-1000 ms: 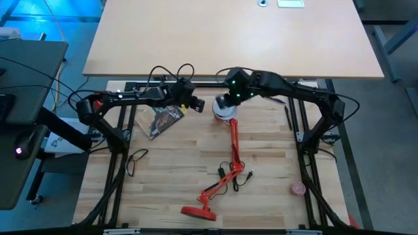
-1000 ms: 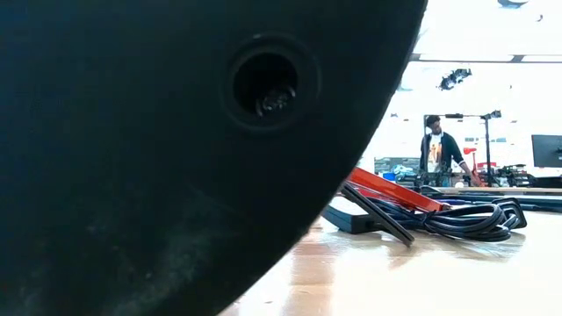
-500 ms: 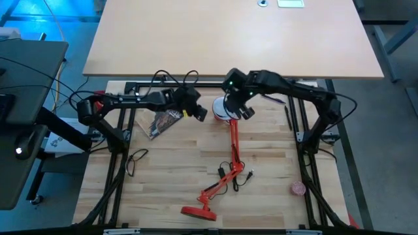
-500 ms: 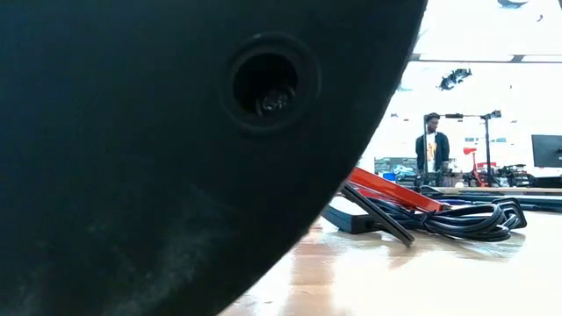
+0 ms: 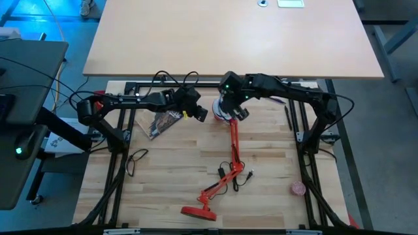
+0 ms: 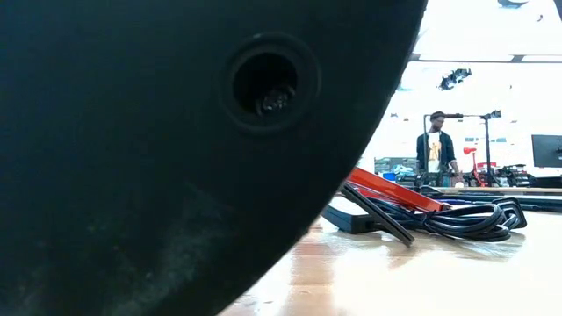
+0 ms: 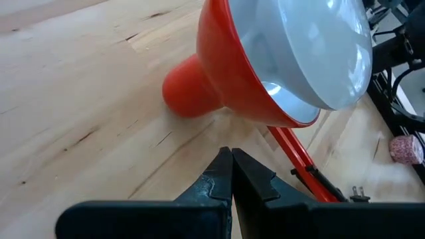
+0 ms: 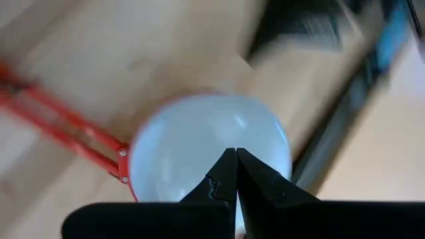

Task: Screw lightbulb
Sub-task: Remove the lightbulb from the red lamp

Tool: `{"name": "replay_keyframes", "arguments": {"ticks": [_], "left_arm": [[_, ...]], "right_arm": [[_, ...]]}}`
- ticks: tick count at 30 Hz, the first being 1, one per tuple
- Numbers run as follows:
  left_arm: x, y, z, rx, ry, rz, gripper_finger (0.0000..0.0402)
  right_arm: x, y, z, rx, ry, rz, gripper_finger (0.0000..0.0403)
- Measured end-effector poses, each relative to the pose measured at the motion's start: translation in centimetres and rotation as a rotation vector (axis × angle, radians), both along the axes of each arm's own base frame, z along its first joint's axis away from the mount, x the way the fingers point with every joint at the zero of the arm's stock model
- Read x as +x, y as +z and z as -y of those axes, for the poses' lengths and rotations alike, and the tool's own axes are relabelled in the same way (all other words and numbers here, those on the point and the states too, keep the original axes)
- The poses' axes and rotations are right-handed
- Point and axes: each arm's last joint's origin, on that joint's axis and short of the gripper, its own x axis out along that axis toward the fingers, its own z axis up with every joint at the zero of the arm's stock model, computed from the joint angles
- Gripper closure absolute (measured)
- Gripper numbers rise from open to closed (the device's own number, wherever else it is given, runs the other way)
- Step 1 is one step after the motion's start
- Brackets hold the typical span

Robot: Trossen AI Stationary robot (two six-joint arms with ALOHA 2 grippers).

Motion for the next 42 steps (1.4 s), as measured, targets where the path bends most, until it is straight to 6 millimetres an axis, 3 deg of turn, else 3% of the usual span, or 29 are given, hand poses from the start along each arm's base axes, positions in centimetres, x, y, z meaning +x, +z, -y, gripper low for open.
{"name": "replay_keyframes", "arguments": {"ticks": [4, 7, 11, 13, 18, 25, 32, 42], "left_arm": [[0.0, 0.0, -0.1, 0.000, 0.004, 0.000, 0.0402], [-0.1, 0.0, -0.2, 0.009, 0.033, -0.005, 0.0402], [-0.1, 0.0, -0.2, 0.017, 0.064, -0.006, 0.0402], [-0.1, 0.0, -0.3, 0.019, 0.088, -0.006, 0.0402], [-0.1, 0.0, -0.3, 0.024, 0.108, -0.015, 0.0402], [-0.4, -0.3, 0.0, 0.138, 0.243, -0.100, 0.0402], [-0.1, -0.3, 1.0, 0.186, 0.267, -0.111, 0.0402], [0.8, -1.7, 2.1, 0.194, 0.245, -0.154, 0.0402]], "right_arm": [[-0.5, 0.3, 1.2, 0.143, -0.595, 0.085, 0.0403], [-1.8, 1.2, 1.6, 0.437, -1.035, 0.181, 0.0403], [-2.7, 1.3, 1.8, 0.838, -1.475, 0.149, 0.0403], [-2.5, 0.9, 1.9, 0.965, -1.615, 0.136, 0.0403], [-1.5, 1.5, 2.2, 1.184, -1.811, 0.249, 0.0403], [-1.2, 1.0, 1.9, 1.316, -2.129, 0.262, 0.0403], [0.1, -0.7, 1.3, 1.306, -2.289, 0.276, 0.0403], [-0.2, -1.1, 1.6, 1.222, -2.353, 0.332, 0.0403]]}}
